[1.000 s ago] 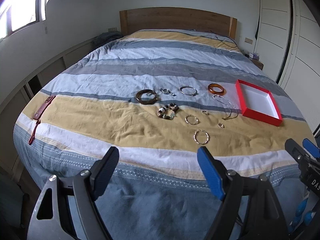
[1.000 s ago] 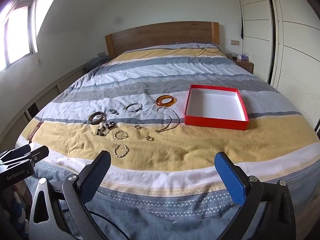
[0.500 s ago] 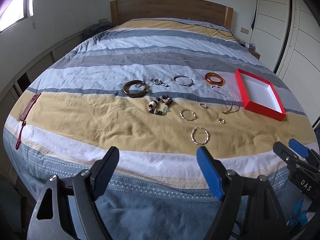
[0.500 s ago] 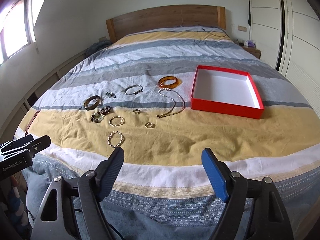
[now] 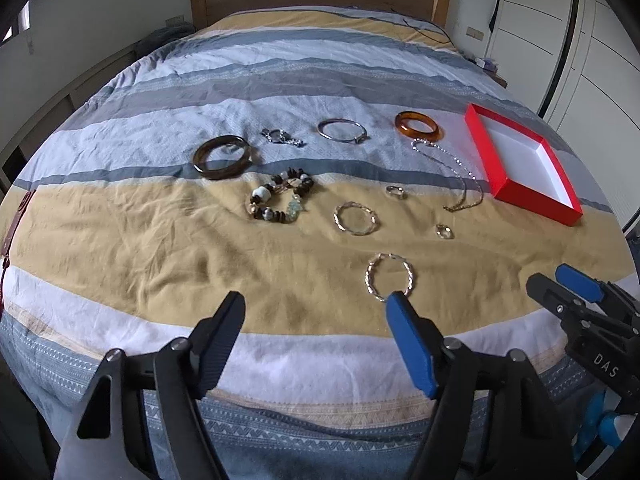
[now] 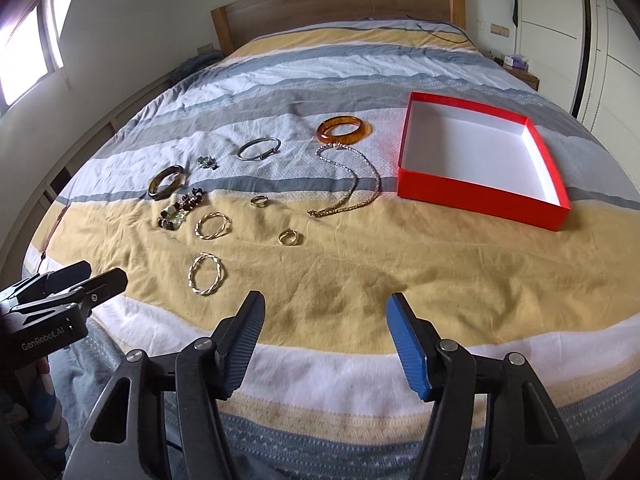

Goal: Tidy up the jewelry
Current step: 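Move both tools toward the jewelry laid out on the bed, then grasp the large twisted silver hoop with left tool while right tool grasps small silver ring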

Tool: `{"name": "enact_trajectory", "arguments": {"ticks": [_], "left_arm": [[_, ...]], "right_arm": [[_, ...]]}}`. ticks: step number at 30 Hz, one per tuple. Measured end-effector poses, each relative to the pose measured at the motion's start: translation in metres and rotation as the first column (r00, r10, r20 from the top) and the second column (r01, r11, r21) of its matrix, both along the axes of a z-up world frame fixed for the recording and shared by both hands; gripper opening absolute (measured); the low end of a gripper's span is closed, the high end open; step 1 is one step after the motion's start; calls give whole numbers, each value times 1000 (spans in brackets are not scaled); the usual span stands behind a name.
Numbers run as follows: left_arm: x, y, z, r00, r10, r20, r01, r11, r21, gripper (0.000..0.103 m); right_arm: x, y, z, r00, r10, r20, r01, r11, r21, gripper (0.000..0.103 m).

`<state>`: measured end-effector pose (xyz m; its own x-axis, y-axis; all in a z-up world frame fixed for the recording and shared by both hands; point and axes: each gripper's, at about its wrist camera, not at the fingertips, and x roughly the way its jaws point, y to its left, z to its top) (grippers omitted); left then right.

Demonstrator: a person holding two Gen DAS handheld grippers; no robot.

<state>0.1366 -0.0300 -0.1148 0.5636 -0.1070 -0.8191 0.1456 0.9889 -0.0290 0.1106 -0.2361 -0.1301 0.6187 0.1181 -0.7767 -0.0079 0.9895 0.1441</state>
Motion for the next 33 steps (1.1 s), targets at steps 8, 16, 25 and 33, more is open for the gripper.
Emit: {"name": "enact_trajectory", "arguments": {"ticks": [8,16,25,33], "left_arm": [[27,-21,-28,995,-64,-79,63,998,-18,43],[44,-30,-49,986,-95,-137,87,994,-61,40],[63,-6,-66,982,-17,-190,4,998,-66,5],[71,9,-66,983,17,-181,-33,996,-86,5]], "right_arm": [[28,1,-23,999,25,-32,-25,1000,10,62],[47,1,-41,997,49,-52,-48,999,19,62],[71,13,-56,992,94,-81,-90,994,57,62],[99,25,-64,989,117,-88,-108,989,99,56]]}}
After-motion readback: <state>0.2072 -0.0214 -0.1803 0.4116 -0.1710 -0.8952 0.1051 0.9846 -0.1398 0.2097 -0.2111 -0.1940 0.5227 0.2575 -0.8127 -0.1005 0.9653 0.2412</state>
